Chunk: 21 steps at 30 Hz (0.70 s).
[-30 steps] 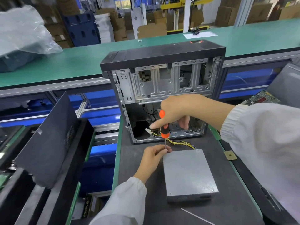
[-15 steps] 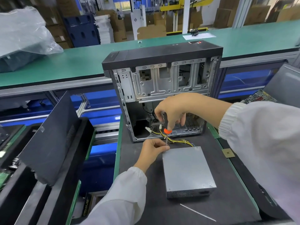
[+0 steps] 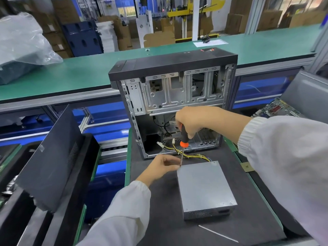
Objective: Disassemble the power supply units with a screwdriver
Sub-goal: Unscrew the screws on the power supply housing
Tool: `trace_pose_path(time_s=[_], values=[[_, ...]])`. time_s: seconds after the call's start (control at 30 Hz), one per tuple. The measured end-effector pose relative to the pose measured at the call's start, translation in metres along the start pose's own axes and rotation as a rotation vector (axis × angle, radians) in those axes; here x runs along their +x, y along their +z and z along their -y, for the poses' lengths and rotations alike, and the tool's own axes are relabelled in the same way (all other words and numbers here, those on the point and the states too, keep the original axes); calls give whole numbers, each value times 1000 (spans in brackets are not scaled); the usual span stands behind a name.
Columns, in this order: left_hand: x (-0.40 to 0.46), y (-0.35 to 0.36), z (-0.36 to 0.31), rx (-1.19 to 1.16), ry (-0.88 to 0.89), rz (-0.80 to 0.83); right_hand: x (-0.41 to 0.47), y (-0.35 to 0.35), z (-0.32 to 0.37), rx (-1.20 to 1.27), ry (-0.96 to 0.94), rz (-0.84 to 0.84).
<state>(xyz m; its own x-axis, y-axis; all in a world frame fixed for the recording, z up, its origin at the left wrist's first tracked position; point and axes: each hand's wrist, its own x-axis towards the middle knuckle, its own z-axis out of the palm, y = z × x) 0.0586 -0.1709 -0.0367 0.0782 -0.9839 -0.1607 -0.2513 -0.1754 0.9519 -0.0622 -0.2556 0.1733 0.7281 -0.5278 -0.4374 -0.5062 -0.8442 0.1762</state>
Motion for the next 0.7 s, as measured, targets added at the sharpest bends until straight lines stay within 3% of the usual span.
trace_pose_path(time_s=[0.13, 0.33, 0.4, 0.5, 0.6, 0.7], values=[[4, 3, 0, 53, 12, -6, 3, 0, 1, -16, -14, -25], [9, 10, 2, 174, 42, -57, 12, 6, 1, 460, 74, -60], [10, 11, 1, 236, 44, -60, 15, 12, 5, 400, 147, -172], [10, 14, -1, 298, 49, -79, 18, 16, 8, 105, 189, -291], [9, 17, -1, 296, 51, -127, 14, 9, 6, 35, 76, -222], [8, 16, 0, 288, 74, -128, 10, 3, 2, 131, -100, -66]])
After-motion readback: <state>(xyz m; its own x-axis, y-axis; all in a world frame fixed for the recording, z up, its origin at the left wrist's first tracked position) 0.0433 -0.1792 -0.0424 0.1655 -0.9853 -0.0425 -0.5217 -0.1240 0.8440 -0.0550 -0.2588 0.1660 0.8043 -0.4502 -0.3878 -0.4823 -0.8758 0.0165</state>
